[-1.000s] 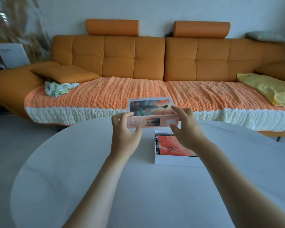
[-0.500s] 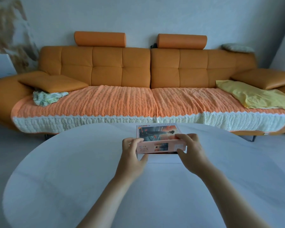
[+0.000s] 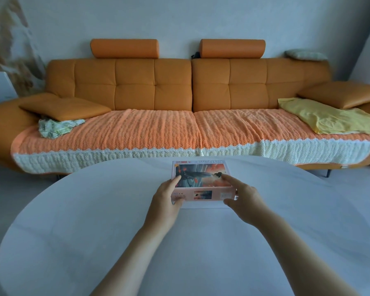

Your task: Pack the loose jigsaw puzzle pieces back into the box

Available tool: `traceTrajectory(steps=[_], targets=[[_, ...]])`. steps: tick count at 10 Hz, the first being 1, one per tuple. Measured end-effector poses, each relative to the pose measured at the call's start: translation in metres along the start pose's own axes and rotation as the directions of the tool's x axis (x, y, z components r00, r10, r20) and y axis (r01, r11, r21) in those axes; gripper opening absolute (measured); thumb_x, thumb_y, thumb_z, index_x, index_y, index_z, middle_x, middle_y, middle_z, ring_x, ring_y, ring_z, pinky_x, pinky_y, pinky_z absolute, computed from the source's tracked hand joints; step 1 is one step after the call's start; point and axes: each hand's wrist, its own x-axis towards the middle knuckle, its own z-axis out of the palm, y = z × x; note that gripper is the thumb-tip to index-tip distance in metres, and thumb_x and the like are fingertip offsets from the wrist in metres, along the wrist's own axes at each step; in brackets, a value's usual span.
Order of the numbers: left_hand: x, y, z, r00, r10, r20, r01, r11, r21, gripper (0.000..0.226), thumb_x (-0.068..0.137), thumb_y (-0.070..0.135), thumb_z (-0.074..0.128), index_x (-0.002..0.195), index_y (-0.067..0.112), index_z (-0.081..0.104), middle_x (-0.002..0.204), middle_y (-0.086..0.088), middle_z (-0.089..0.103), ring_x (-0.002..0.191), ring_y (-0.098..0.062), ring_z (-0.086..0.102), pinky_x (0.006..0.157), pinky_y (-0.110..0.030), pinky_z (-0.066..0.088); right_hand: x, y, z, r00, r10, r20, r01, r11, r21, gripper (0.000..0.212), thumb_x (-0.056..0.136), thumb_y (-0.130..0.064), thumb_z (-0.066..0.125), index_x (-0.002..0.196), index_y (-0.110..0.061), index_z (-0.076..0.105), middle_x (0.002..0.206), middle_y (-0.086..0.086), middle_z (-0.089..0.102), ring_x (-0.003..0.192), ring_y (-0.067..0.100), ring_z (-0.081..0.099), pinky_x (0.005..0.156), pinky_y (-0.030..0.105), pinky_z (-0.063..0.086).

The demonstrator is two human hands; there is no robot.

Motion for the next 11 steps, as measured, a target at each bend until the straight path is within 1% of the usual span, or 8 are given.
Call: traceTrajectory(steps=[1,2,3,4,5,6,8,11], targets=[[0.002,0.0,0.0,1.0,0.002,0.006,-0.002,1.0,0.017,0.062,0.087,0.016,0.07,0.143,0.027,0.045,0.134,0.002,0.052,0.12,-0.01,0.05,0.096,-0.015,0.038,-0.001,0.003,0.0,1.0,0.003,0.005,-0.003,1.0,-0.008,0.067,0.085,-0.018,0.07,0.141,-0.042,0.041,0.123,0.0,0.062,0.101,0.019,0.06,0.092,0.032,0.052],[0.002,0.004,-0.005,0.999,-0.025,0.029,0.023,0.997,0.071,0.052,0.092,0.035,0.062,0.141,0.029,0.047,0.139,0.002,0.047,0.127,-0.012,0.045,0.099,-0.017,0.033,-0.003,0.003,0.001,0.999,-0.053,-0.004,0.052,0.997,-0.054,0.063,0.085,-0.031,0.069,0.141,-0.037,0.039,0.132,0.001,0.05,0.109,0.021,0.057,0.096,0.034,0.05],[0.012,0.013,-0.012,0.999,-0.011,0.03,0.004,0.98,0.199,0.047,0.097,0.046,0.045,0.142,0.031,0.046,0.155,0.002,0.025,0.142,-0.015,0.026,0.112,-0.033,0.031,0.002,-0.002,0.001,0.996,-0.086,-0.018,0.083,0.987,-0.14,0.054,0.091,-0.052,0.05,0.142,-0.04,0.036,0.153,0.002,0.025,0.128,0.029,0.046,0.104,0.046,0.042],[0.029,0.019,-0.016,0.993,0.052,0.105,-0.08,0.958,0.277,0.047,0.102,0.042,0.035,0.147,0.029,0.04,0.16,0.004,0.02,0.146,-0.013,0.018,0.117,-0.035,0.023,0.01,-0.008,0.002,0.993,-0.115,-0.01,0.112,0.98,-0.161,0.053,0.095,-0.061,0.025,0.145,-0.043,0.03,0.16,-0.005,0.017,0.143,0.021,0.028,0.11,0.047,0.033],[0.036,0.016,-0.011,0.971,-0.017,0.24,-0.068,0.938,0.339,0.05,0.103,0.044,0.027,0.151,0.029,0.031,0.161,0.006,0.017,0.148,-0.012,0.012,0.119,-0.035,0.016,0.018,-0.005,0.007,0.991,-0.119,0.059,0.129,0.969,-0.211,0.048,0.1,-0.052,0.019,0.144,-0.039,0.036,0.159,-0.013,0.018,0.146,0.011,0.017,0.112,0.041,0.03],[0.035,0.011,-0.006,0.96,-0.075,0.27,-0.006,0.958,0.285,0.05,0.103,0.046,0.026,0.151,0.032,0.029,0.161,0.008,0.015,0.148,-0.01,0.01,0.119,-0.034,0.016,0.022,-0.002,0.007,0.99,-0.119,0.079,0.133,0.97,-0.205,0.045,0.1,-0.053,0.019,0.138,-0.041,0.041,0.154,-0.014,0.022,0.141,0.012,0.027,0.105,0.04,0.039],[0.031,0.001,0.001,0.952,-0.072,0.297,-0.017,0.958,0.286,0.052,0.102,0.046,0.029,0.152,0.032,0.027,0.161,0.009,0.011,0.147,-0.007,0.007,0.117,-0.034,0.02,0.018,0.006,0.014,0.989,-0.082,0.121,0.103,0.978,-0.18,0.049,0.099,-0.057,0.024,0.144,-0.039,0.024,0.153,-0.015,0.015,0.121,0.02,0.049,0.095,0.041,0.041],[0.026,-0.005,0.008,0.936,-0.101,0.336,0.013,0.967,0.254,0.059,0.101,0.053,0.026,0.154,0.037,0.006,0.163,0.01,-0.002,0.149,-0.01,-0.005,0.12,-0.038,0.009,0.018,0.01,0.02,0.991,-0.034,0.126,0.058,0.979,-0.194,0.055,0.097,-0.061,0.023,0.149,-0.046,0.014,0.159,-0.016,0.008,0.134,0.019,0.039,0.11,0.046,0.03]])
